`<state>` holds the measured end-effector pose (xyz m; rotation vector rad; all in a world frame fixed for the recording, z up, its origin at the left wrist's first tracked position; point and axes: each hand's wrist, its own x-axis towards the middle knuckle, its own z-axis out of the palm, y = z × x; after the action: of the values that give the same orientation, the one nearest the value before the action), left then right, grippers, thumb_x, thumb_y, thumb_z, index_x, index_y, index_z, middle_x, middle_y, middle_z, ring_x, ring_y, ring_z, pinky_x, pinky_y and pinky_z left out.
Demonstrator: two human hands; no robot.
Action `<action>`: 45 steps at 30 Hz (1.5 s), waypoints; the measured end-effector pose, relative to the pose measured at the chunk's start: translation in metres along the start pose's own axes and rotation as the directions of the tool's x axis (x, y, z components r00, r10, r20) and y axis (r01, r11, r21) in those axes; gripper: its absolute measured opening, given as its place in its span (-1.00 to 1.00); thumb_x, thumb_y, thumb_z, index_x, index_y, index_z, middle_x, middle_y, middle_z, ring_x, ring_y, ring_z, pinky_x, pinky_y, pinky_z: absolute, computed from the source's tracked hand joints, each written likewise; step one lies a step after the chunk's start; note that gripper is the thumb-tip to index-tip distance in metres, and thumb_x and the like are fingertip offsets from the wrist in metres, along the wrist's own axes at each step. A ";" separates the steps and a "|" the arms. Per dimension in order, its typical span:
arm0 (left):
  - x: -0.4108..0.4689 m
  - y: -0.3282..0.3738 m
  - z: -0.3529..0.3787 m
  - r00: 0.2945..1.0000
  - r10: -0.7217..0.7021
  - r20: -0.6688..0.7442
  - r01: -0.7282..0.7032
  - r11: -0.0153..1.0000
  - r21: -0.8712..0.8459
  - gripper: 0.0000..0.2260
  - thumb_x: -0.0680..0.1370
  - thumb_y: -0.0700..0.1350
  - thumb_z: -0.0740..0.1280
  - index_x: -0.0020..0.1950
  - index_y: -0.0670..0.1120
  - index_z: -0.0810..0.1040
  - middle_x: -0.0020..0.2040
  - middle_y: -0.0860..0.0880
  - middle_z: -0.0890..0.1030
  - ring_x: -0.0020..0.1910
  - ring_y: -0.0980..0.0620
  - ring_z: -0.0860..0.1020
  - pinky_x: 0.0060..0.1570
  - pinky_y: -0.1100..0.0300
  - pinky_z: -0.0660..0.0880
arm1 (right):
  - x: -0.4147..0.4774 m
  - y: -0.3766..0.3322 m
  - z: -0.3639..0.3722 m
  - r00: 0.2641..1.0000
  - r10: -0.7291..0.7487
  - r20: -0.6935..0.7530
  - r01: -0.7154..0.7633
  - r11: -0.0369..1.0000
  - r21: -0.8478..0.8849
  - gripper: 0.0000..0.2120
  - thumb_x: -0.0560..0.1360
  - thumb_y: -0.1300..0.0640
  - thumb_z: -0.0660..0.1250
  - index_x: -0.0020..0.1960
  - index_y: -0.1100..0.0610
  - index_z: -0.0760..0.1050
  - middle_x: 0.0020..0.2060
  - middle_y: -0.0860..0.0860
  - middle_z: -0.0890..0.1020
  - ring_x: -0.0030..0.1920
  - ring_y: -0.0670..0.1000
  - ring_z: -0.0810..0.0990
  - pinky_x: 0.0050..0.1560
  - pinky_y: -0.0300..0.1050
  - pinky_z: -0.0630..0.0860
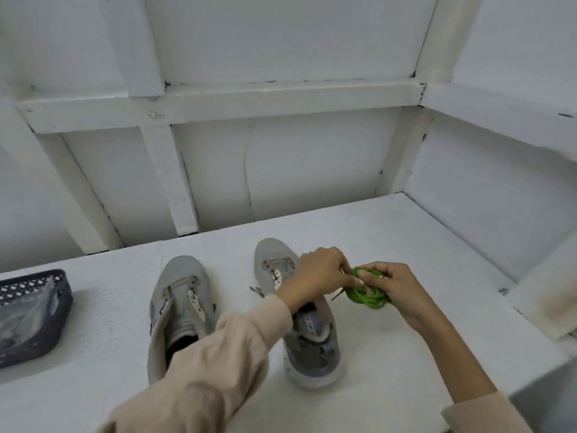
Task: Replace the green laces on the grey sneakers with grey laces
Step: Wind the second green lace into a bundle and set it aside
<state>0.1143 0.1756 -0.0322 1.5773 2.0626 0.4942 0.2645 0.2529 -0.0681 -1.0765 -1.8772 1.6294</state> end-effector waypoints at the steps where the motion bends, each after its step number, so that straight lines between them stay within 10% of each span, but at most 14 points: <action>1: 0.006 0.006 0.009 0.999 -0.003 0.035 -0.001 0.994 0.109 -0.75 0.51 0.09 0.40 0.05 -0.06 0.65 -0.01 -0.04 0.66 0.04 -0.07 0.58 0.02 0.07 0.37 | -0.002 0.011 -0.004 0.999 0.038 -0.016 -0.039 0.999 -0.017 -0.93 0.49 0.23 0.41 -0.10 0.21 0.67 -0.22 0.33 0.63 -0.21 0.10 0.58 -0.17 -0.08 0.50; 7: 0.020 0.029 0.062 0.986 -0.043 0.161 -0.036 0.888 0.459 -0.76 0.57 -0.07 0.31 -0.24 -0.09 0.35 -0.30 0.00 0.33 -0.01 -0.13 0.50 0.25 -0.04 0.23 | -0.011 0.061 -0.010 0.983 0.055 -0.176 -0.118 0.921 -0.371 -0.93 0.48 0.19 0.43 -0.05 0.09 0.66 -0.19 0.01 0.67 -0.13 0.00 0.60 -0.16 -0.29 0.48; 12: 0.021 0.033 0.072 0.989 -0.006 0.150 -0.064 0.888 0.455 -0.88 0.58 -0.20 0.27 0.09 -0.19 0.51 0.04 -0.17 0.51 0.14 -0.18 0.53 -0.03 0.06 0.36 | -0.018 0.070 -0.003 0.951 -0.092 -0.295 -0.079 0.850 -0.521 -0.91 0.48 0.13 0.42 -0.07 0.01 0.51 -0.29 -0.03 0.59 -0.27 0.01 0.56 -0.33 -0.17 0.42; 16: 0.017 0.028 0.069 0.993 0.029 0.113 -0.082 0.864 0.497 -0.84 0.59 -0.14 0.30 -0.16 -0.14 0.41 -0.28 -0.05 0.33 0.06 -0.14 0.56 -0.27 0.13 0.30 | -0.016 0.063 0.000 0.958 -0.131 -0.257 -0.084 0.723 -0.685 -0.95 0.49 0.06 0.40 -0.07 0.01 0.57 -0.14 -0.04 0.61 -0.16 -0.03 0.54 -0.20 -0.09 0.49; 20: -0.001 0.025 0.040 0.991 0.099 0.086 -0.125 0.909 0.398 -0.73 0.56 0.10 0.30 -0.08 -0.10 0.57 -0.15 -0.02 0.54 -0.07 -0.08 0.52 -0.29 0.18 0.28 | -0.010 0.054 -0.002 0.968 -0.147 -0.201 -0.074 0.603 -0.795 -0.79 0.48 0.02 0.40 0.10 0.03 0.61 0.04 0.00 0.58 0.05 0.02 0.54 0.04 -0.02 0.48; 28: -0.100 -0.058 -0.060 0.930 -0.056 -0.362 0.068 0.997 0.022 -0.74 0.58 0.07 0.29 0.25 0.11 0.53 0.24 0.16 0.52 0.25 0.12 0.45 0.21 0.11 0.39 | -0.007 0.006 0.040 0.977 -0.189 0.103 0.206 0.960 -0.190 -0.54 0.44 0.05 0.48 0.29 -0.14 0.46 0.17 -0.15 0.53 0.20 -0.18 0.49 0.18 -0.28 0.43; 33: -0.173 -0.141 -0.049 0.835 -0.370 -0.408 0.333 0.929 -0.161 -0.30 0.37 0.15 0.34 0.48 -0.02 0.31 0.46 0.04 0.31 0.46 0.01 0.27 0.40 0.13 0.23 | -0.007 0.010 0.075 0.935 -0.067 0.348 0.096 0.993 -0.068 -0.32 0.42 0.12 0.51 0.44 -0.19 0.30 0.32 -0.28 0.41 0.30 -0.34 0.36 0.23 -0.35 0.39; 37: -0.194 -0.157 -0.021 0.793 -0.466 -0.392 0.245 0.833 -0.496 -0.43 0.48 0.03 0.44 0.42 0.12 0.27 0.28 0.29 0.37 0.35 0.14 0.33 0.22 0.34 0.29 | -0.007 0.016 0.087 0.959 -0.076 0.272 0.064 0.997 0.052 -0.34 0.38 0.40 0.35 0.35 -0.13 0.44 0.31 -0.13 0.51 0.24 -0.20 0.51 0.09 -0.37 0.49; 45: -0.190 -0.178 -0.004 0.737 -0.449 -0.505 0.153 0.839 -0.522 -0.57 0.57 -0.33 0.31 0.29 0.13 0.42 0.34 0.02 0.50 0.35 0.06 0.42 0.08 0.58 0.31 | -0.010 0.012 0.105 0.968 -0.050 0.247 0.014 0.989 0.149 -0.39 0.45 0.47 0.27 0.35 -0.08 0.48 0.26 -0.09 0.58 0.22 -0.13 0.56 0.20 -0.18 0.52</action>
<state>0.0118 -0.0545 -0.0975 0.8125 2.3578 1.3916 0.1954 0.1788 -0.1012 -0.8071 -1.8804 1.9260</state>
